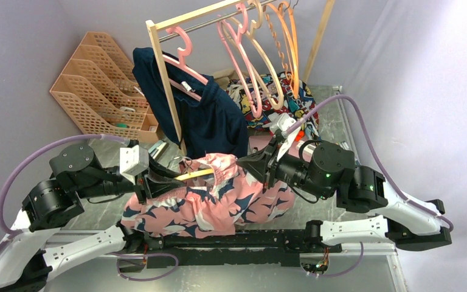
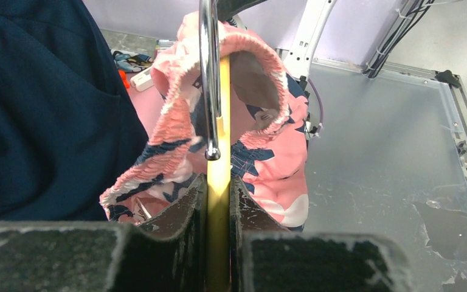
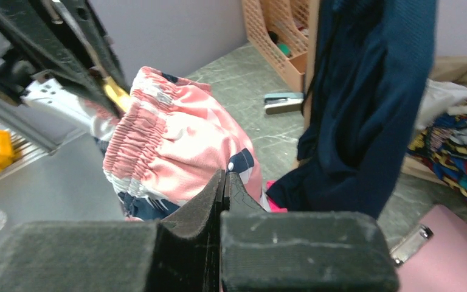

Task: Place the shorts on the hanger
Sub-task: Hang the shorts on the hanger.

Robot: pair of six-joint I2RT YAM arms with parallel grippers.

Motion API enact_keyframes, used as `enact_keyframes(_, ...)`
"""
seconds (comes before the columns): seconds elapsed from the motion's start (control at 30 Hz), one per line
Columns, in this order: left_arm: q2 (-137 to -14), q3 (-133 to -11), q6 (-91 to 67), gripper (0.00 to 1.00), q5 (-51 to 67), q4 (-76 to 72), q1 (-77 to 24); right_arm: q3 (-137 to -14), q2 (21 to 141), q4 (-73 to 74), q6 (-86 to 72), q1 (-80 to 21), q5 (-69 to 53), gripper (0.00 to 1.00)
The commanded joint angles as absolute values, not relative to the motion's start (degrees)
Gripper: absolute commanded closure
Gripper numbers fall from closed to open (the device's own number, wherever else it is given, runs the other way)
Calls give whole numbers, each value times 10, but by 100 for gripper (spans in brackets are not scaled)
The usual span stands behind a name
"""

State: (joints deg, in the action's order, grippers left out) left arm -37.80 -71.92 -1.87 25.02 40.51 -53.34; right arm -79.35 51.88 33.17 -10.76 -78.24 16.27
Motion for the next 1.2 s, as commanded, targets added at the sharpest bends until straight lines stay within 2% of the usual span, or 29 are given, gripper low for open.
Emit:
enact_keyframes(0.0,-369,-737,-18,93,238,364,-531,-800,512,367,-140,-783,284,100)
enact_keyframes(0.07,-365,-739,-18,93,234,362,-532,-807,509,390,-164,-783,338,100)
enact_keyframes(0.1,-364,-739,-18,93,232,360,-531,-810,508,393,-164,-783,335,96)
enact_keyframes(0.13,-361,-740,-18,93,229,359,-531,-814,508,391,-162,-783,317,72)
enact_keyframes(0.17,-360,-742,-17,93,226,359,-531,-820,508,389,-161,-783,301,57)
enact_keyframes(0.2,-359,-744,-15,93,221,359,-531,-825,507,387,-158,-783,278,47)
enact_keyframes(0.27,-355,-747,-13,93,211,357,-531,-835,504,384,-153,-783,263,39)
enact_keyframes(0.5,-317,-746,-15,93,151,342,-531,-831,461,371,-137,-783,219,38)
enact_keyframes(0.7,-287,-752,-13,93,112,331,-531,-795,438,378,-166,-783,260,38)
enact_keyframes(0.9,-271,-749,-17,93,99,316,-531,-740,432,304,-220,-783,280,37)
enact_keyframes(1.17,-275,-753,-19,93,103,305,-531,-731,459,222,-267,-783,282,34)
